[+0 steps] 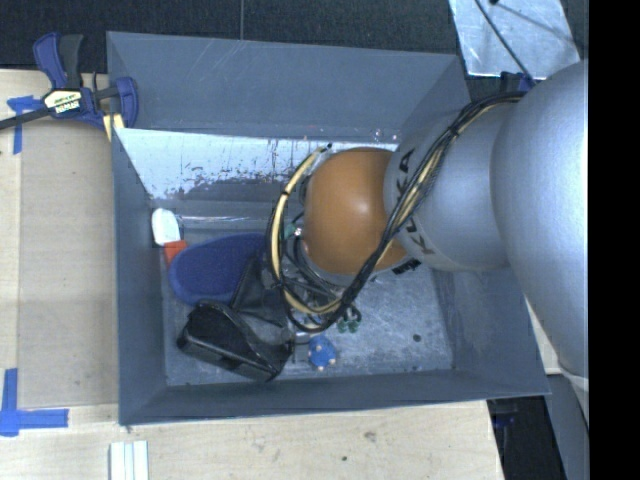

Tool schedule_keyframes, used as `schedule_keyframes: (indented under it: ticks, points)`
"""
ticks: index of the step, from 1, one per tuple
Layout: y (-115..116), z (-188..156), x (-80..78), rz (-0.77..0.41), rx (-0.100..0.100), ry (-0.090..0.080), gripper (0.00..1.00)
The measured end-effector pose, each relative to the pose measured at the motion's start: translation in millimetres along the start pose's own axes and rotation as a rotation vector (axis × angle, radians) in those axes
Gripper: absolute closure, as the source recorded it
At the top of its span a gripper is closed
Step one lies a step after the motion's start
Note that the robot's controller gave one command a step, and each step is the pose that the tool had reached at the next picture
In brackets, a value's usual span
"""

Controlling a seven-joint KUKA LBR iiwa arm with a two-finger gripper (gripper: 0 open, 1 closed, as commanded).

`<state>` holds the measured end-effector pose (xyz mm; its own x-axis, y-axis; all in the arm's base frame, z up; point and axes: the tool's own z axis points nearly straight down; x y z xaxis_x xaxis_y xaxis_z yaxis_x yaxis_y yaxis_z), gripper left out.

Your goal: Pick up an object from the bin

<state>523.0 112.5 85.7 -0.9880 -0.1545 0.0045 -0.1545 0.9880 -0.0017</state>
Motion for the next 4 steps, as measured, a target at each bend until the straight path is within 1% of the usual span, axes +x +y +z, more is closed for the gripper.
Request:
schedule_keyframes:
  ticks: [1, 2, 3, 4]
  points:
    - [-39.4, 15.5, -52.5, 0.12, -0.001, -0.01, 0.0]
    - [-38.0, 14.6, -52.2, 0.119, -0.002, -0.01, 1.0]
    - [-39.5, -103.5, -49.5, 0.121, -0.002, -0.017, 1.0]
    - [-31.1, -156.7, -53.5, 0.094, -0.002, -0.015, 1.0]
